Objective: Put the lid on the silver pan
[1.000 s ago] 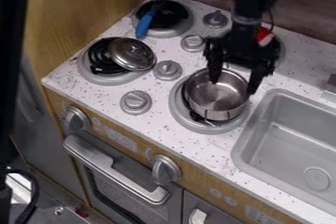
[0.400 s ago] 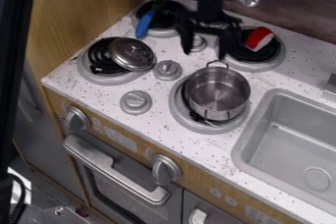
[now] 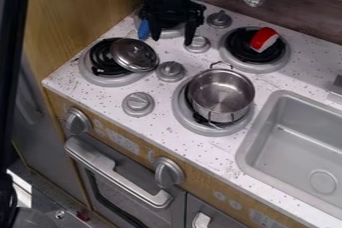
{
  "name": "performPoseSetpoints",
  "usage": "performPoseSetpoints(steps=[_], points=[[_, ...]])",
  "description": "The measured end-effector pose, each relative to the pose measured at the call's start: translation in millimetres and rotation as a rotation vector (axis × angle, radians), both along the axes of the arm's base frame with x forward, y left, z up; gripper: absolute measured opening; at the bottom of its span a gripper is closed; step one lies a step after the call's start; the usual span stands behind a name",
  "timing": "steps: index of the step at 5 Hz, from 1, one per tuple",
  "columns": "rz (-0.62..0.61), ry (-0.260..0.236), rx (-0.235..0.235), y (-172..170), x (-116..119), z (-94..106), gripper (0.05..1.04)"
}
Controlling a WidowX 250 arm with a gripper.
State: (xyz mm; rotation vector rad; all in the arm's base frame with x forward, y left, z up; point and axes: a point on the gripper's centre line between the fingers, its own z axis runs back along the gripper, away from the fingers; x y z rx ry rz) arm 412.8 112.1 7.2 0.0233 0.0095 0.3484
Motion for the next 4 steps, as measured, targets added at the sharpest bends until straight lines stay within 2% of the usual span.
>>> performPoseSetpoints(steps=[1,2,3,4], points=[[0.006,0.010,0.062,15,2,-8.0,0.999],[0.042,-0.006,0.111,37,1,-6.5,0.999],[0.062,0.020,0.139,49,-2,-18.7,0.999],[0.065,0.017,0.162,55,2,-19.2,0.999]])
